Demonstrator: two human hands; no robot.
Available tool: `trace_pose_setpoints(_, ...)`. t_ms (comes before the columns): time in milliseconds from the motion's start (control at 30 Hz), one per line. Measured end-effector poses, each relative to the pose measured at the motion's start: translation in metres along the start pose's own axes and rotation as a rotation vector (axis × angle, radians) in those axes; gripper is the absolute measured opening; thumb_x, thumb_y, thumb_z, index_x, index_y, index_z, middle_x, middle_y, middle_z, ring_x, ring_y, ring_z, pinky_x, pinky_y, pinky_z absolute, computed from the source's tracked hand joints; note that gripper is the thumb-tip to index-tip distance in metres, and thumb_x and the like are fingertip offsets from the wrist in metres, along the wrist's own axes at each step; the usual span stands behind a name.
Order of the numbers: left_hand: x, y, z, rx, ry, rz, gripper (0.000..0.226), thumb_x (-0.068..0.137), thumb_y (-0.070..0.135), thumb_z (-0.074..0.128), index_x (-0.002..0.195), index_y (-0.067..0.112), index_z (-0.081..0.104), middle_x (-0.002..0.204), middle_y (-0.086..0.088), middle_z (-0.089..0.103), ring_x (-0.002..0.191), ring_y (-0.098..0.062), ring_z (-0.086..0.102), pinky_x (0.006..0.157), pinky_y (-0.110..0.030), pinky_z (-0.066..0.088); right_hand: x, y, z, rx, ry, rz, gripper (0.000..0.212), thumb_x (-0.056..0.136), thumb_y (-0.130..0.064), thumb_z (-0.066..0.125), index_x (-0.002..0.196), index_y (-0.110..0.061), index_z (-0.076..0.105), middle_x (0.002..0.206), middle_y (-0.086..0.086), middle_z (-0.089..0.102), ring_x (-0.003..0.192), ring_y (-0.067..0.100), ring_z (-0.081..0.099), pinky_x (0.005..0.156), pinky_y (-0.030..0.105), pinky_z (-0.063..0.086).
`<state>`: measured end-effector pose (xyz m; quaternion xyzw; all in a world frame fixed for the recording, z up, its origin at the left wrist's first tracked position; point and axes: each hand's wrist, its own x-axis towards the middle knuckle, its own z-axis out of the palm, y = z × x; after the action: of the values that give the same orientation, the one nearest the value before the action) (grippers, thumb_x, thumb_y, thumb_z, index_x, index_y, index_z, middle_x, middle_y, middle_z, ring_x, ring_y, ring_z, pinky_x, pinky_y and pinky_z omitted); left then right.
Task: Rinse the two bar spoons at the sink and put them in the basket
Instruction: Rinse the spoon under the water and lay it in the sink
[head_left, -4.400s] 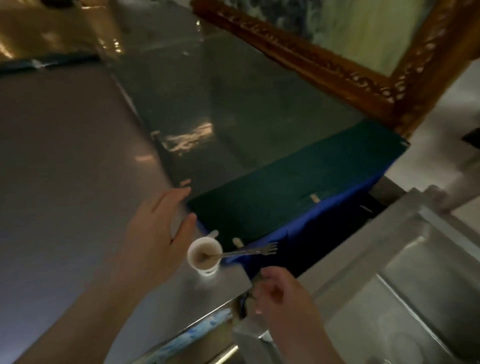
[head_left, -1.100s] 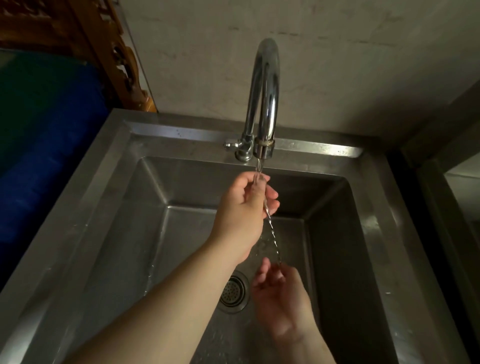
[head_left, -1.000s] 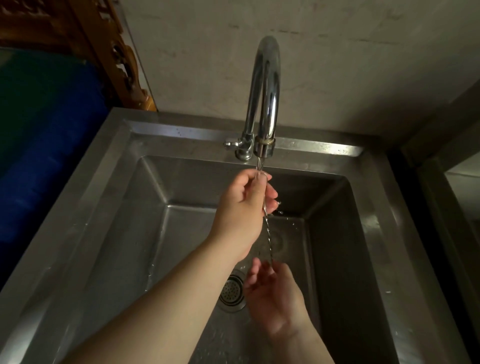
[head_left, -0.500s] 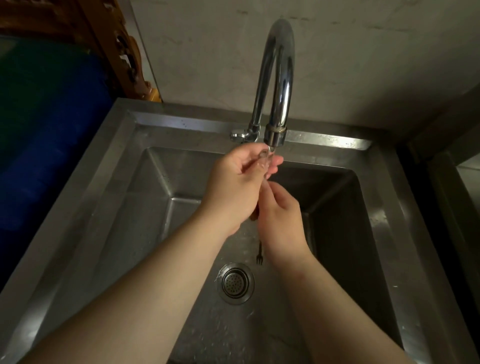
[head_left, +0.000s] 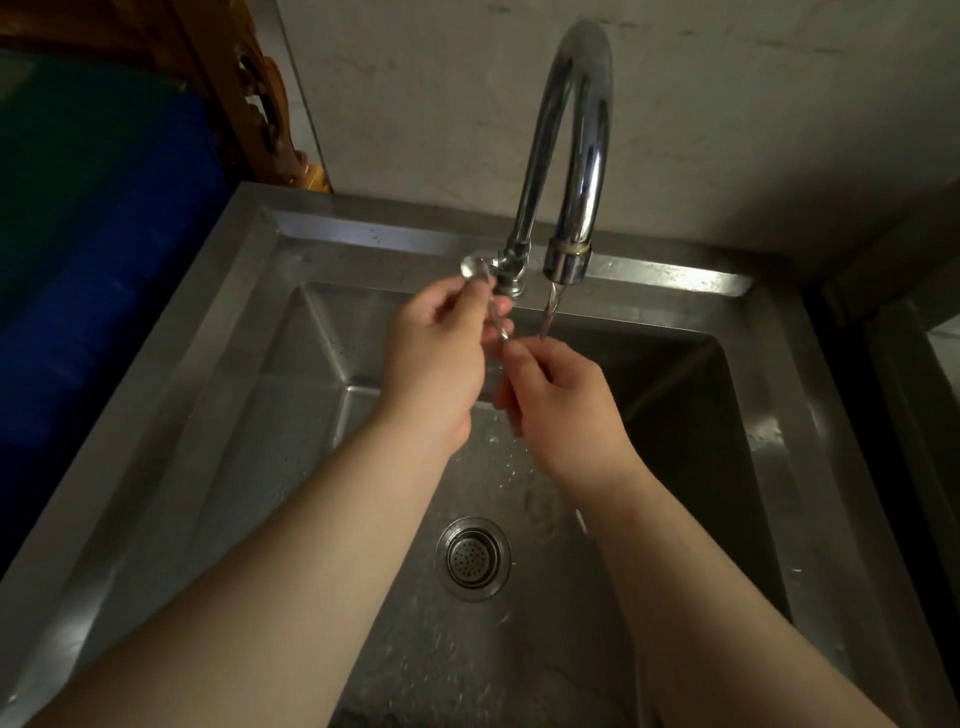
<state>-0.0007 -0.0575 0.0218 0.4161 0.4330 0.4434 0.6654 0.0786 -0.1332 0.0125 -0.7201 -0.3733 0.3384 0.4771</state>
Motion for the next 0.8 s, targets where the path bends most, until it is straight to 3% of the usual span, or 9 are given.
trace_pose_setpoints(67, 0.001, -0.003, -0.003, -0.063, 0.061, -0.040, 0.016, 0.097, 0.021, 0.055, 0.089, 0.021, 0.068, 0.075, 0.007, 0.075, 0.067, -0.005, 0.068, 0.055, -0.016, 0.048, 0.001, 0.002, -0.003, -0.109, -0.013, 0.003, 0.033, 0.097, -0.033, 0.052, 0.075, -0.011, 0.065, 0.053, -0.007, 0.058, 0.047, 0.003, 0.049, 0.049, 0.024, 0.041)
trace_pose_setpoints(133, -0.003, -0.008, -0.005, -0.108, 0.080, -0.075, 0.015, 0.097, 0.023, 0.055, 0.091, 0.023, 0.068, 0.076, 0.008, 0.075, 0.068, -0.005, 0.067, 0.057, -0.018, 0.049, 0.002, -0.001, -0.005, -0.182, -0.011, -0.008, 0.032, 0.097, -0.035, 0.053, 0.078, -0.012, 0.067, 0.058, -0.003, 0.060, 0.052, 0.008, 0.051, 0.053, 0.029, 0.043)
trace_pose_setpoints(267, -0.015, -0.020, 0.002, -0.174, -0.027, -0.166, 0.012, 0.095, 0.016, 0.060, 0.088, 0.020, 0.069, 0.076, 0.001, 0.072, 0.070, -0.011, 0.065, 0.062, -0.024, 0.051, 0.007, -0.011, -0.013, -0.365, -0.011, -0.079, 0.031, 0.096, -0.035, 0.052, 0.077, -0.017, 0.067, 0.062, -0.002, 0.064, 0.054, 0.014, 0.057, 0.051, 0.030, 0.043)
trace_pose_setpoints(333, -0.019, -0.024, 0.004, -0.243, -0.065, -0.237, 0.015, 0.096, 0.014, 0.058, 0.084, 0.017, 0.068, 0.071, 0.001, 0.072, 0.064, -0.008, 0.066, 0.055, -0.020, 0.051, 0.008, -0.013, -0.018, -0.477, -0.038, -0.130, 0.030, 0.096, -0.032, 0.050, 0.073, -0.020, 0.064, 0.063, -0.004, 0.063, 0.057, 0.016, 0.058, 0.049, 0.029, 0.042)
trace_pose_setpoints(433, -0.018, -0.027, 0.004, -0.267, 0.005, -0.291, 0.022, 0.096, 0.015, 0.057, 0.077, 0.017, 0.067, 0.063, 0.004, 0.068, 0.054, -0.005, 0.060, 0.050, -0.017, 0.045, 0.006, -0.016, -0.021, -0.570, -0.090, -0.181, 0.033, 0.096, -0.026, 0.049, 0.063, -0.029, 0.054, 0.061, -0.007, 0.058, 0.056, 0.014, 0.054, 0.049, 0.029, 0.040)
trace_pose_setpoints(567, -0.019, -0.032, 0.001, -0.338, 0.163, -0.398, 0.021, 0.096, 0.018, 0.058, 0.076, 0.019, 0.064, 0.058, 0.009, 0.069, 0.054, -0.002, 0.063, 0.046, -0.014, 0.040, 0.012, -0.020, -0.032, -0.825, -0.156, -0.142, 0.029, 0.096, -0.039, 0.050, 0.084, -0.019, 0.068, 0.077, 0.003, 0.067, 0.071, 0.026, 0.063, 0.064, 0.038, 0.053)
trace_pose_setpoints(667, -0.019, -0.034, -0.004, -0.468, 0.229, -0.495, 0.011, 0.094, 0.019, 0.061, 0.083, 0.020, 0.064, 0.063, 0.008, 0.073, 0.058, -0.003, 0.069, 0.044, -0.015, 0.044, 0.015, -0.025, -0.039, -0.959, -0.166, -0.146, 0.029, 0.096, -0.045, 0.049, 0.090, -0.023, 0.068, 0.081, 0.002, 0.067, 0.074, 0.025, 0.063, 0.070, 0.039, 0.055)
trace_pose_setpoints(800, -0.021, -0.037, -0.011, -0.520, 0.293, -0.502, 0.011, 0.094, 0.017, 0.061, 0.083, 0.019, 0.063, 0.060, 0.007, 0.072, 0.053, -0.003, 0.068, 0.039, -0.013, 0.042, 0.017, -0.027, -0.046, -1.066, -0.180, -0.176, 0.022, 0.097, -0.039, 0.051, 0.097, -0.028, 0.070, 0.087, -0.003, 0.069, 0.081, 0.022, 0.063, 0.083, 0.044, 0.051)
